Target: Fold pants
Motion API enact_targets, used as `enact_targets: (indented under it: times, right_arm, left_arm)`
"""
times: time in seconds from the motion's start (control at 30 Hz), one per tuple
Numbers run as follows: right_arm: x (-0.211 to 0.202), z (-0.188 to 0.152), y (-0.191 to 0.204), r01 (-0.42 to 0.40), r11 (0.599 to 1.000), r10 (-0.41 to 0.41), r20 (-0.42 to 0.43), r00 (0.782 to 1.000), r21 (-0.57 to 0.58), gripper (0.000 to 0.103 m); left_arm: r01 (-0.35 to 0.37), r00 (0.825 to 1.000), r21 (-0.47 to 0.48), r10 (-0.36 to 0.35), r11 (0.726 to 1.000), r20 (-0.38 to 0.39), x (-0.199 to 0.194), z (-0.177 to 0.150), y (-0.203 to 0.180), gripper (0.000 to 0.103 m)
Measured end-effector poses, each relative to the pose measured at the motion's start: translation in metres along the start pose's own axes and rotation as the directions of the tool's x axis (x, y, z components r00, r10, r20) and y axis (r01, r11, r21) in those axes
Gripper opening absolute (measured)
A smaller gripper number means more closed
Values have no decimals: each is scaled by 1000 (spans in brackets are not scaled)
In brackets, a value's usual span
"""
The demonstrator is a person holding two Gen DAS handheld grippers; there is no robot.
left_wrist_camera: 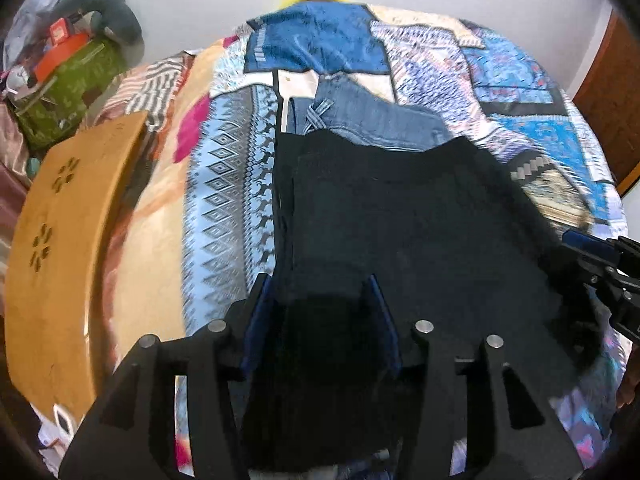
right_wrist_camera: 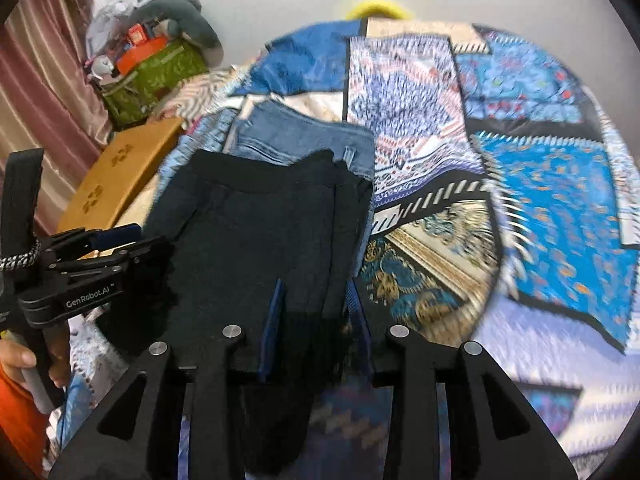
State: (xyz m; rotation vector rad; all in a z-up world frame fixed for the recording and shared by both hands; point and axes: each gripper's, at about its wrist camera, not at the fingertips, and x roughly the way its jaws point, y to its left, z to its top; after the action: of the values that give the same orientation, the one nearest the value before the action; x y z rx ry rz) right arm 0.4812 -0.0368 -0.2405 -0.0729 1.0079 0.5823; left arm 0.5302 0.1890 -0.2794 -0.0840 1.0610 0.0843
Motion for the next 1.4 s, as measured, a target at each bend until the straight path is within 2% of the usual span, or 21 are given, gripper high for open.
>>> enact_targets:
  times: [0.1,0.2,0.33,0.43,0.5,0.53,0.57,0.63,0.73,0.77,0.9,0.93,0.97,1.0,1.03,1.1,1.13,1.23,1.27,1.3,1.4]
  right_arm:
    - [-32,-4,4,5,1000,-4,60,998,-21,30]
    - [-84,-11,19,-13,999,19,158,987,-45,30]
    - [-166,-23,47,-9,996,37,308,951,-92,30]
    - [-232,-37,71,-13,992,64,425,903,-122,30]
    - [-264,-48,84,-17,991,79,489,869,-130,30]
    - [-286,-57,91,-24,990,95,527,845,-140,30]
    - [-302,-64,97,-30,989,108,552,827,-148,30]
    - [-328,-79,108,-36,986,126,592,796,-162,30]
    - [-359,-107,129,-2,982,126,640,758,-190,30]
    - [-369,-118,136,8,981,125,660,741,-195,30]
    - [-390,-150,152,34,981,113,703,702,-192,31]
    - [-393,-156,156,44,981,104,711,695,-187,33]
    - [-394,-161,158,53,982,94,720,688,-180,40]
    - [-396,-163,160,58,983,88,725,683,-173,49]
    - [-399,-167,161,57,985,83,734,674,-163,54]
    - [-401,-170,162,55,988,72,743,665,-146,73]
    - [-401,-170,161,55,989,68,746,663,-139,78]
    - [-405,-173,162,75,990,40,760,648,-117,95]
    - [-407,-175,163,88,990,27,766,642,-109,103]
    - [-408,-177,163,98,990,18,771,636,-104,103]
    - [-409,-175,164,95,990,16,768,641,-100,103]
  left_arm:
    - [20,998,-4,-20,1000,56,-46,-9,-4,49]
    - [28,990,8,-29,1000,139,-100,-18,-13,49]
    - [28,968,50,-40,998,249,-181,-34,-31,49]
    - [14,934,75,-40,997,355,-247,-55,-43,49]
    - [12,901,85,-47,996,432,-291,-73,-50,49]
    - [9,883,87,-48,996,466,-310,-83,-53,49]
    - [11,859,90,-55,996,508,-335,-97,-56,49]
    - [18,828,91,-66,996,557,-365,-114,-59,49]
    - [-4,769,78,-47,997,638,-409,-148,-63,49]
    - [3,743,77,-53,997,667,-425,-164,-63,50]
    - [7,691,68,-54,998,721,-459,-201,-61,62]
    - [4,682,65,-50,998,729,-463,-208,-64,68]
    - [0,673,63,-47,998,738,-469,-215,-64,71]
    - [-3,663,61,-44,998,748,-475,-223,-65,77]
    - [-8,655,55,-37,998,755,-479,-228,-66,83]
    - [-13,637,44,-26,999,770,-487,-239,-67,91]
    - [-12,633,44,-27,999,773,-489,-241,-67,97]
    - [-7,615,45,-31,999,788,-495,-249,-68,102]
    - [-7,612,48,-34,999,790,-497,-251,-69,102]
    - [-4,610,51,-38,999,792,-498,-253,-70,103]
    - [-2,607,53,-41,999,794,-499,-257,-72,103]
